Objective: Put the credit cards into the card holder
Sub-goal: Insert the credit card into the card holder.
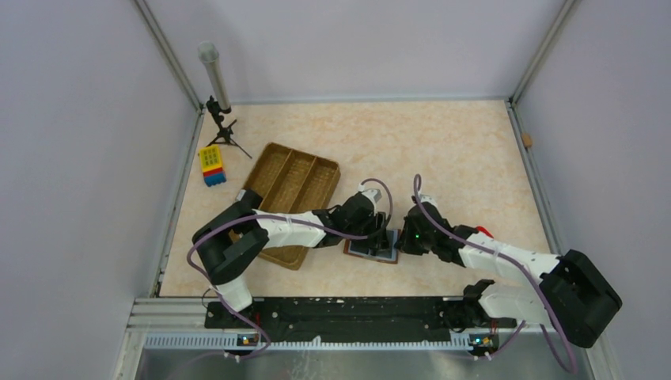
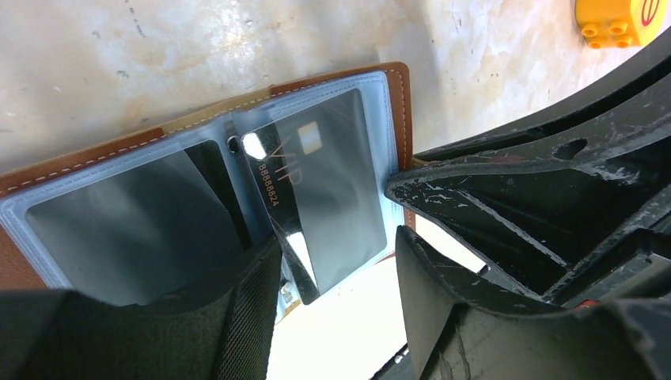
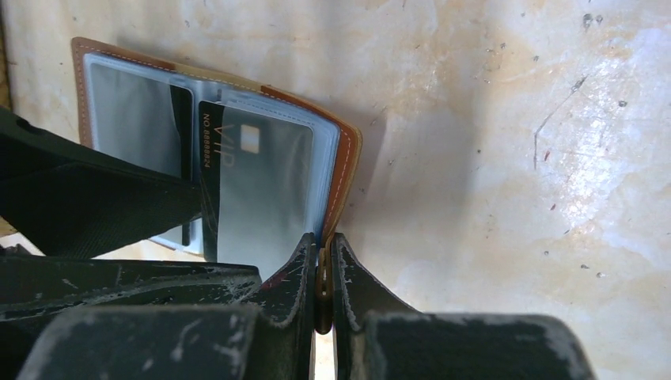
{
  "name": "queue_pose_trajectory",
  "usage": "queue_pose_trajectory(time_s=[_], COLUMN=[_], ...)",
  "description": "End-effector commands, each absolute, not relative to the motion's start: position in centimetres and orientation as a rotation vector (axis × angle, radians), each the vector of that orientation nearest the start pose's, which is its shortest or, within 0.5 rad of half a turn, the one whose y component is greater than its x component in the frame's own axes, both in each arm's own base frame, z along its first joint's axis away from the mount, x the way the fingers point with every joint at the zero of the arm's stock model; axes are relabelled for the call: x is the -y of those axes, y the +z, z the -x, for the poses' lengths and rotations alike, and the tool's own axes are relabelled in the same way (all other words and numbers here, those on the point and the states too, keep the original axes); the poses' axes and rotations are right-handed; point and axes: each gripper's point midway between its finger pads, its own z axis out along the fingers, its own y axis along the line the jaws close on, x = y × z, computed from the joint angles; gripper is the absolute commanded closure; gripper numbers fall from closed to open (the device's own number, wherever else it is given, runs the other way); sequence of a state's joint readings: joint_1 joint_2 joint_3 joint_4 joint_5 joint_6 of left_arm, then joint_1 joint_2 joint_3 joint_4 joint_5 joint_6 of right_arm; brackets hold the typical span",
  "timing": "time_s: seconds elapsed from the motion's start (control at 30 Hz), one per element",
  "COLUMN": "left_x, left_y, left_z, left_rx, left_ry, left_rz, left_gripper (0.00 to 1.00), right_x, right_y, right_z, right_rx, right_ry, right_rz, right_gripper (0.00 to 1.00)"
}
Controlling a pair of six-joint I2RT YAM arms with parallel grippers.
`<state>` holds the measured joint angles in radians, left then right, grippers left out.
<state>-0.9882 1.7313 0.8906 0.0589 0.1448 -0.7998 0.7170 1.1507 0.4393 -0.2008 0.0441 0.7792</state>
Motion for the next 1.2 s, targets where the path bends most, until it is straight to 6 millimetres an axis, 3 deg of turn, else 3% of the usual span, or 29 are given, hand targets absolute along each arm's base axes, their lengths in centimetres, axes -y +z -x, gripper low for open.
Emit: queue_pose_trajectory(time_s=[0.0,0.2,0.4,0.7,0.93,1.0,1.17], left_x=[40.0,41.6,42.9,41.2,40.2,39.6,37.6], left_y=[4.8,6.4,7.2,8.8,10.7,10.8,8.4], left_z=[-18.5,-18.3,-17.9,-18.0,-18.1,-18.2,-18.4], left_rx=[-2.516,-2.449,-2.398,-2.337,-2.266,-2.261,-2.331], left_ry=[-1.004,-1.080,-1.116,-1.086,-1.120,-1.117,-1.042], left_rz=[-0.420,-0.512,-0.593,-0.571,-0.522,-0.490,-0.433], left_gripper=[0.43,0.39,0.39,0.23,0.20,0.22,0.34], right_x=[-19.8,-19.5,-19.2,-18.1,-16.9,-17.0,-17.2], right_y=[4.2,5.6,5.6,7.8,9.0,9.5,10.3], right_z=[-19.2,-19.3,-19.2,-19.5,-19.0,-19.0,-19.1], right_rx=[-2.500,-2.460,-2.455,-2.433,-2.465,-2.468,-2.476], right_ry=[0.642,0.658,0.645,0.582,0.498,0.502,0.495], right_rz=[-0.123,-0.140,-0.156,-0.147,-0.110,-0.102,-0.071], right_gripper=[1.00,1.00,1.00,1.00,1.00,1.00,1.00])
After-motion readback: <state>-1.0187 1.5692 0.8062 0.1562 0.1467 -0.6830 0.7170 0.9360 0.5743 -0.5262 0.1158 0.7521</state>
